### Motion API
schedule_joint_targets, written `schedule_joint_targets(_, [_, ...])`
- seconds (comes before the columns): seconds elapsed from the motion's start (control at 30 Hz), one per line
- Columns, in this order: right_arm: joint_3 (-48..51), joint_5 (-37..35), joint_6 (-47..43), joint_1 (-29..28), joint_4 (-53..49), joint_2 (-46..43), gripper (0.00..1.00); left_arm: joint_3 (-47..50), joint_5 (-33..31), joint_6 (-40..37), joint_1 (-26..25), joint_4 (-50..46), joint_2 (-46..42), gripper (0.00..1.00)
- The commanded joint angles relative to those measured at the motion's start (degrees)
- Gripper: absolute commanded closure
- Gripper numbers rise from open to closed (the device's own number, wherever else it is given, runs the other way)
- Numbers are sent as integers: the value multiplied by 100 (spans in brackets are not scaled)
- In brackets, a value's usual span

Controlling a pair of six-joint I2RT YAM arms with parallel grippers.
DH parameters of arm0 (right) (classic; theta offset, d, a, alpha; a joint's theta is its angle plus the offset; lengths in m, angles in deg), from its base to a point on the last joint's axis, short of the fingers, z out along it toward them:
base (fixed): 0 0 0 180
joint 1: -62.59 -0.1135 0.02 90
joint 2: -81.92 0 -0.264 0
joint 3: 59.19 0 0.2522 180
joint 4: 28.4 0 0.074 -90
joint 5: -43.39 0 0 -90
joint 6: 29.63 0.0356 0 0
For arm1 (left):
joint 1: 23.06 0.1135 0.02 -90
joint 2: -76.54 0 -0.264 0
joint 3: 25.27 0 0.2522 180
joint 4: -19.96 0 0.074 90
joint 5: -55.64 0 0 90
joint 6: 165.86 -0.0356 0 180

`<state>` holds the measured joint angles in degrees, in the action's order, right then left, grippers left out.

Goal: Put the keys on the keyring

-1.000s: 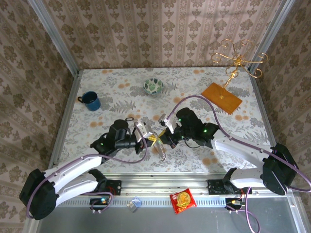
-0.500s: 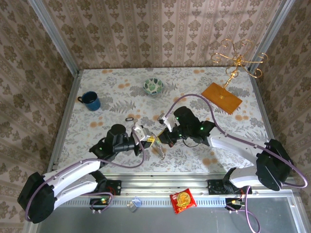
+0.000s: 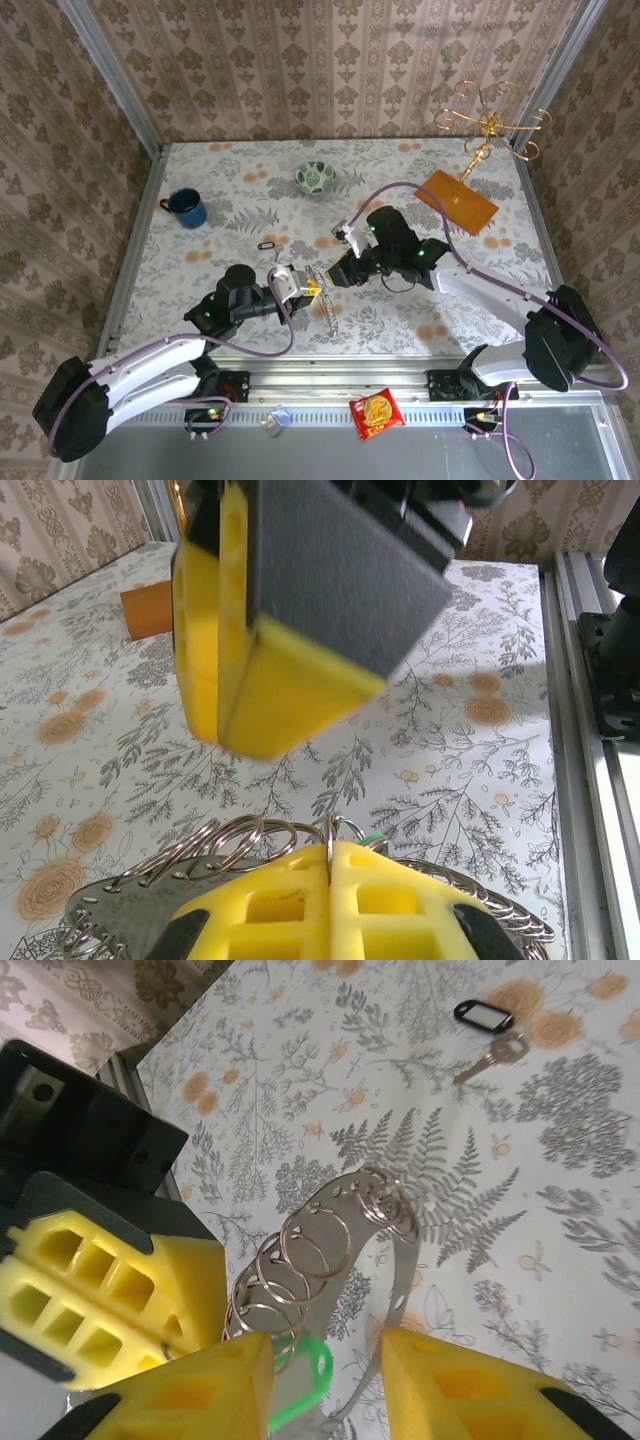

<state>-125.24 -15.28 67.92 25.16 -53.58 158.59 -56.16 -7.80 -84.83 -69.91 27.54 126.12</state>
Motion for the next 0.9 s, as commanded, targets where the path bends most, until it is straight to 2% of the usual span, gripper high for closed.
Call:
schedule_joint_targets(0.0, [196,-79,-866,78,-26,-677,64,106,66,118,-32,729,-98,100])
schedule_joint_targets(0.17, [915,54,-2224,-36,560,-1381,63,261,73,336,-35,1258,-48,100])
schedule_joint_targets(0.23, [1008,-110,-2651,-147,528,-1470,63,314,92,428,-35,1446,-2,100])
schedule_joint_targets(0.33, [918,-111,-2662,-155,454,-1354,65,371,176,493,-32,1624,95,100])
schedule_joint_targets(0.47, [879,513,-2356,-191,523,-1053,66,429,163,527,-35,1838,185,100])
schedule_joint_targets(0.87, [872,-4,-2433,-530,707,-622,67,482,112,688,-34,2103,325,100])
